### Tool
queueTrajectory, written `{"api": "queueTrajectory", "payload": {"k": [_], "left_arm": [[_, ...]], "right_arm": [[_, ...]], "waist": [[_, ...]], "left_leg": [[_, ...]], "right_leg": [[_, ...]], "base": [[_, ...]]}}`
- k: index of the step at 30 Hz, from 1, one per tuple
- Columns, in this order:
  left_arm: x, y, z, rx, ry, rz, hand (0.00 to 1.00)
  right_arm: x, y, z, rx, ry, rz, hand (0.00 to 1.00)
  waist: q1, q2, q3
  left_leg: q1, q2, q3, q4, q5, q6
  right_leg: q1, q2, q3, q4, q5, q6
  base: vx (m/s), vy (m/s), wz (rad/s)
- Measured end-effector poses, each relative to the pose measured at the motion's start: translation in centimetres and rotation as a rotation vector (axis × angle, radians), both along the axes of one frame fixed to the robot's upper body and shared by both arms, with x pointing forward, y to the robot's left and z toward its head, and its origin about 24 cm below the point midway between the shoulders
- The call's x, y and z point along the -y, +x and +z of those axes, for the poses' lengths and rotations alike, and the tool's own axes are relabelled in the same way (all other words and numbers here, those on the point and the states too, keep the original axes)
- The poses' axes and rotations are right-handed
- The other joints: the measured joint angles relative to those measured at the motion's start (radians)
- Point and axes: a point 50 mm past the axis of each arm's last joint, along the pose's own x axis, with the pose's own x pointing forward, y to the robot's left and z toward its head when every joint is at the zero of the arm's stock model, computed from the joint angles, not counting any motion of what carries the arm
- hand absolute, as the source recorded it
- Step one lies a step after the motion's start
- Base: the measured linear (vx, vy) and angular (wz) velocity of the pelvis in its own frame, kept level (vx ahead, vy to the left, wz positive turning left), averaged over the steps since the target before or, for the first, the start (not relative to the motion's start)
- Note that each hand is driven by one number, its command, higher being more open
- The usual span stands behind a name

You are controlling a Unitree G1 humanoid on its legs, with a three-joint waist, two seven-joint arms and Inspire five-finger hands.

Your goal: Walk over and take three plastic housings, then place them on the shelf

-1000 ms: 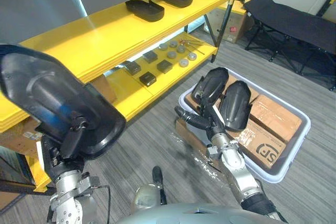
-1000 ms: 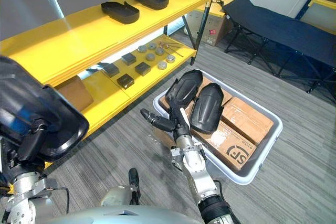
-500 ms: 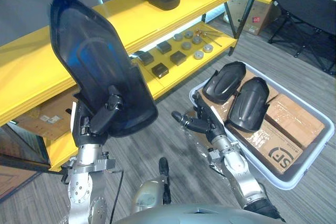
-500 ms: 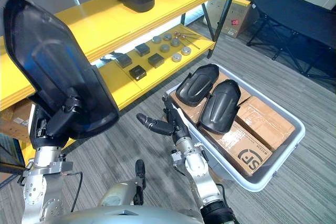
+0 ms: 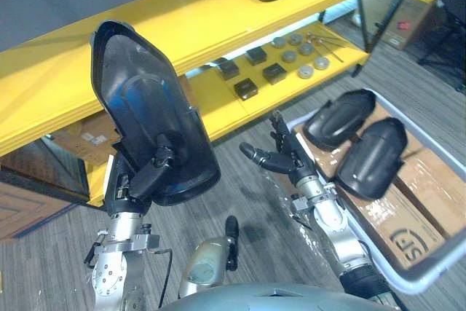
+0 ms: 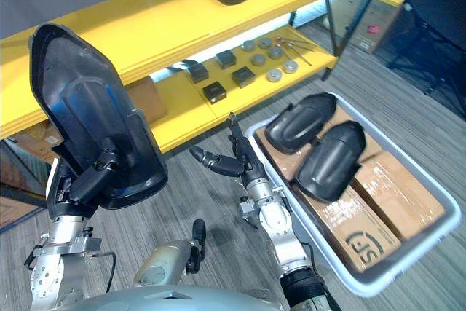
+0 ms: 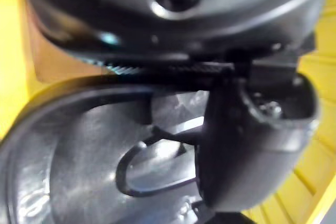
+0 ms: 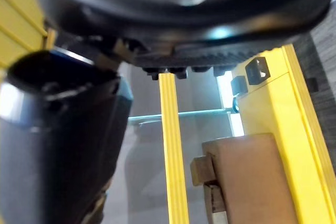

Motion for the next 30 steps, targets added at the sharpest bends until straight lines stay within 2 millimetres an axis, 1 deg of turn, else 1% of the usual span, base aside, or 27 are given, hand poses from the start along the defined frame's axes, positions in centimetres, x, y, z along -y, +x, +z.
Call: {"api": "queueTrajectory", "payload": {"k": [1,2,3,4,5,6,7,8,9,10,11,12,13,14,16,17,18,19,20,21,23,24,25,26,27,28,30], "left_arm": [[-0.4,0.0,0.2,0.008,0.015,0.006,0.0],[-0.9,-0.1,0.3,0.011,0.025,0.023,0.0],[-1.7,-0.4,0.4,0.009,0.041,0.061,0.0],[-2.0,-0.5,0.4,0.007,0.044,0.077,0.0],[-2.3,-0.4,0.5,0.008,0.042,0.108,0.0],[-2.4,-0.3,0.6,0.013,0.034,0.125,0.0],[-2.3,-0.1,0.7,0.017,0.029,0.129,0.0],[-2.4,0.2,0.9,0.026,0.026,0.133,0.0],[-2.2,0.8,1.2,0.043,0.024,0.127,0.0],[-2.1,1.2,1.4,0.051,0.022,0.122,0.0],[-1.9,1.6,1.5,0.06,0.02,0.114,0.0],[-1.7,2.1,1.5,0.064,0.011,0.109,0.0],[-1.6,2.3,1.3,0.06,0.006,0.106,0.0],[-1.5,2.5,0.9,0.042,-0.002,0.105,0.0],[-1.3,2.5,0.1,0.006,-0.008,0.103,0.0],[-1.4,2.4,-0.1,-0.004,-0.007,0.106,0.0],[-1.3,2.2,-0.4,-0.017,-0.012,0.105,0.0],[-1.2,2.1,-0.7,-0.027,-0.014,0.097,0.0],[-1.2,2.0,-0.7,-0.029,-0.013,0.093,0.0],[-1.1,2.1,-0.6,-0.025,-0.012,0.086,0.0],[-1.2,1.9,-1.1,-0.046,-0.018,0.093,0.0],[-1.2,1.8,-1.2,-0.051,-0.021,0.097,0.0],[-1.1,1.7,-1.3,-0.053,-0.03,0.098,0.0],[-1.1,1.7,-1.3,-0.054,-0.034,0.099,0.0],[-1.0,1.8,-1.4,-0.057,-0.037,0.092,0.0],[-0.5,1.9,-1.4,-0.057,-0.042,0.074,0.0],[0.5,2.4,-1.4,-0.05,-0.052,0.031,0.0]], "right_arm": [[0.2,0.1,0.1,0.004,0.001,-0.018,1.0],[0.2,0.1,0.2,0.008,0.004,-0.025,1.0],[0.2,0.1,0.2,0.013,0.018,-0.036,1.0],[0.2,0.1,0.2,0.015,0.015,-0.043,1.0],[0.3,0.0,0.2,0.026,0.006,-0.056,1.0],[0.5,-0.1,0.2,0.032,0.008,-0.061,1.0],[0.7,-0.2,0.2,0.033,0.006,-0.066,1.0],[1.1,-0.2,0.2,0.031,0.004,-0.076,1.0],[1.8,-0.2,0.4,0.045,-0.004,-0.096,1.0],[2.2,-0.1,0.6,0.054,-0.008,-0.109,1.0],[2.8,0.0,0.9,0.068,-0.012,-0.127,1.0],[3.5,0.0,1.4,0.087,-0.016,-0.149,1.0],[3.8,0.0,1.5,0.094,-0.017,-0.159,1.0],[4.4,-0.1,1.8,0.104,-0.02,-0.175,1.0],[5.0,-0.6,1.9,0.112,-0.032,-0.184,1.0],[5.1,-0.7,2.0,0.118,-0.036,-0.182,1.0],[5.4,-0.8,2.2,0.124,-0.045,-0.18,1.0],[5.8,-0.8,2.2,0.126,-0.053,-0.189,1.0],[6.1,-0.8,2.3,0.127,-0.053,-0.193,1.0],[6.9,-0.8,2.5,0.131,-0.051,-0.198,1.0],[7.4,-0.9,2.6,0.13,-0.035,-0.199,1.0],[7.5,-0.8,2.8,0.135,-0.023,-0.196,1.0],[7.6,-0.7,3.1,0.153,-0.026,-0.188,1.0],[7.7,-0.6,3.3,0.161,-0.034,-0.183,1.0],[7.8,-0.6,3.4,0.164,-0.041,-0.179,1.0],[8.0,-0.7,3.5,0.171,-0.037,-0.185,1.0],[8.4,-0.7,3.9,0.2,-0.004,-0.209,1.0]], "waist": [[0.008,0.0,0.0],[0.009,-0.001,0.0],[0.008,-0.009,0.002],[0.006,-0.012,0.002],[0.0,-0.013,0.003],[-0.005,-0.009,0.006],[-0.012,-0.006,0.008],[-0.032,-0.004,0.009],[-0.055,-0.004,0.009],[-0.059,-0.003,0.009],[-0.067,-0.003,0.01],[-0.079,-0.001,0.012],[-0.083,-0.001,0.012],[-0.088,-0.005,0.014],[-0.09,-0.018,0.011],[-0.095,-0.029,0.011],[-0.102,-0.033,0.006],[-0.105,-0.018,-0.002],[-0.106,-0.012,-0.007],[-0.107,0.011,-0.01],[-0.101,0.03,-0.013],[-0.101,0.03,-0.013],[-0.099,0.039,-0.012],[-0.096,0.044,-0.008],[-0.09,0.046,-0.008],[-0.091,0.046,-0.008],[-0.099,0.042,-0.005]], "left_leg": [[0.009,-0.002,-0.009,-0.002,-0.018,0.0],[0.017,-0.004,-0.016,-0.005,-0.029,0.002],[0.041,-0.012,-0.023,-0.016,-0.047,0.005],[0.056,-0.018,-0.025,-0.026,-0.052,0.011],[0.082,-0.023,-0.034,-0.042,-0.062,0.024],[0.1,-0.022,-0.045,-0.051,-0.067,0.031],[0.115,-0.021,-0.055,-0.06,-0.068,0.033],[0.14,-0.021,-0.078,-0.075,-0.07,0.036],[0.157,-0.02,-0.105,-0.081,-0.073,0.04],[0.16,-0.02,-0.115,-0.082,-0.075,0.041],[0.163,-0.02,-0.13,-0.082,-0.078,0.043],[0.168,-0.02,-0.154,-0.082,-0.082,0.041],[0.172,-0.021,-0.164,-0.08,-0.086,0.039],[0.182,-0.027,-0.184,-0.072,-0.098,0.031],[0.193,-0.05,-0.223,-0.049,-0.128,0.019],[0.195,-0.062,-0.24,-0.034,-0.144,0.015],[0.184,-0.072,-0.259,-0.007,-0.167,0.007],[0.175,-0.052,-0.248,0.0,-0.182,0.0],[0.166,-0.043,-0.226,0.028,-0.187,-0.001],[0.125,0.014,-0.153,0.149,-0.255,-0.021],[0.109,0.053,-0.135,0.268,-0.295,-0.055],[0.091,0.063,-0.12,0.323,-0.295,-0.056],[0.055,0.098,-0.092,0.438,-0.29,-0.066],[0.022,0.127,-0.064,0.528,-0.285,-0.096],[0.014,0.156,-0.025,0.571,-0.294,-0.111],[0.012,0.186,0.011,0.558,-0.305,-0.11],[0.009,0.207,0.02,0.458,-0.302,-0.115]], "right_leg": [[-0.029,-0.024,0.019,0.075,0.044,-0.028],[-0.054,-0.043,0.037,0.138,0.087,-0.044],[-0.101,-0.085,0.077,0.247,0.169,-0.088],[-0.123,-0.1,0.106,0.298,0.207,-0.104],[-0.184,-0.105,0.185,0.391,0.186,-0.099],[-0.229,-0.088,0.223,0.438,0.129,-0.091],[-0.256,-0.076,0.237,0.451,0.094,-0.094],[-0.302,-0.04,0.247,0.43,0.044,-0.106],[-0.368,0.0,0.254,0.349,0.018,-0.115],[-0.398,0.023,0.274,0.298,0.018,-0.115],[-0.436,0.051,0.303,0.214,0.022,-0.11],[-0.467,0.086,0.348,0.09,0.046,-0.08],[-0.479,0.099,0.37,0.031,0.06,-0.06],[-0.485,0.117,0.393,-0.065,0.099,-0.047],[-0.472,0.122,0.433,-0.107,0.116,-0.052],[-0.45,0.126,0.446,-0.117,0.102,-0.073],[-0.427,0.127,0.448,-0.141,0.111,-0.081],[-0.413,0.136,0.408,-0.153,0.112,-0.08],[-0.407,0.134,0.394,-0.163,0.113,-0.081],[-0.381,0.15,0.352,-0.169,0.146,-0.121],[-0.327,0.182,0.335,-0.173,0.142,-0.127],[-0.308,0.188,0.327,-0.185,0.139,-0.131],[-0.27,0.206,0.32,-0.211,0.136,-0.136],[-0.237,0.213,0.319,-0.23,0.145,-0.132],[-0.207,0.214,0.32,-0.245,0.144,-0.132],[-0.165,0.207,0.321,-0.268,0.145,-0.131],[-0.13,0.18,0.331,-0.296,0.147,-0.125]], "base": [[0.14,0.126,0.26],[0.23,0.168,0.2],[0.23,0.141,0.1],[0.27,0.123,0.05],[0.18,0.072,0.04],[0.17,0.067,0.1],[0.14,0.057,0.27],[0.18,0.044,0.49],[0.17,0.02,0.54],[0.16,-0.021,0.53],[0.13,-0.056,0.57],[0.13,-0.072,0.61],[0.15,-0.116,0.68],[0.16,-0.162,0.66],[0.19,-0.209,0.68],[0.22,-0.247,0.71],[0.26,-0.281,0.94],[0.24,-0.201,0.86],[0.23,-0.159,0.94],[0.23,-0.131,0.64],[0.24,-0.137,0.41],[0.29,-0.14,0.2],[0.24,-0.098,0.07],[0.35,-0.106,-0.1],[0.28,-0.033,-0.17],[0.32,-0.01,-0.18],[0.25,0.065,-0.13]]}}
